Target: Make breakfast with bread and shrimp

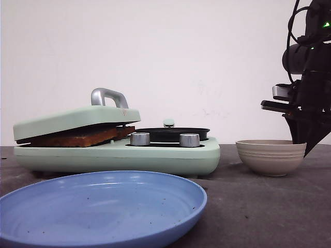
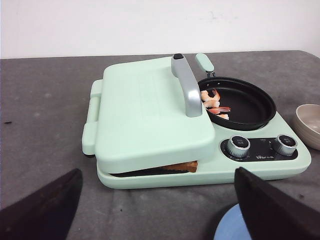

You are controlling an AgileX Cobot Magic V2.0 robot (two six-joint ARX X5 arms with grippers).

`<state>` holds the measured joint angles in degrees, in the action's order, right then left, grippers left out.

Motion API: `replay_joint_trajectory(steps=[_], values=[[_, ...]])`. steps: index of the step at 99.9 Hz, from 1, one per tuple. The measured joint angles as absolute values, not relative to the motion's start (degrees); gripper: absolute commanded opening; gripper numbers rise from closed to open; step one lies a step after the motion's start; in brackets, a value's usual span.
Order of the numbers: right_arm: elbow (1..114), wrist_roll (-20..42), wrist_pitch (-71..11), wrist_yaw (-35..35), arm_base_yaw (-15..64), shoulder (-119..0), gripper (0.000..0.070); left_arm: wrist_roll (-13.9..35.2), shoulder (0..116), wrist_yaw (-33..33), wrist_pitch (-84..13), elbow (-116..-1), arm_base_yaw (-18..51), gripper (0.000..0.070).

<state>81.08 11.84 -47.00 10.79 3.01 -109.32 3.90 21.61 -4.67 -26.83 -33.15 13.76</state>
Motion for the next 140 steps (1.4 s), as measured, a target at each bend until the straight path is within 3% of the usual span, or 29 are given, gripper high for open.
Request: replay_joint_trajectory(steps=[15,35,53,82,140], values=[[81.08,11.86,-47.16,10.81,3.01,-109.32,0.0030,3.90,21.61,-4.67,-26.81,-33.15,13.76,0.0544],[81.08,11.73,-47.35,10.81,3.01,-109.32,0.0344,3.90,21.61,-4.67,-26.83,-33.15,13.76,0.0544],[81.08,10.76,-47.35,10.79,3.01,-109.32,0.0418,3.90,21.61,-4.67,-26.83,-33.15,13.76,0.0544],[81.08,10.26,-45.12,10.50,2.94,-105.49,0.0418,3.90,21.61,-4.67,-26.83,-33.15,13.76,0.0544],[81.12,6.33,-36.32,12.64,3.01,-82.41,0.0415,3.90,21.61,-4.67,-26.83,-33.15,13.76,0.0544]])
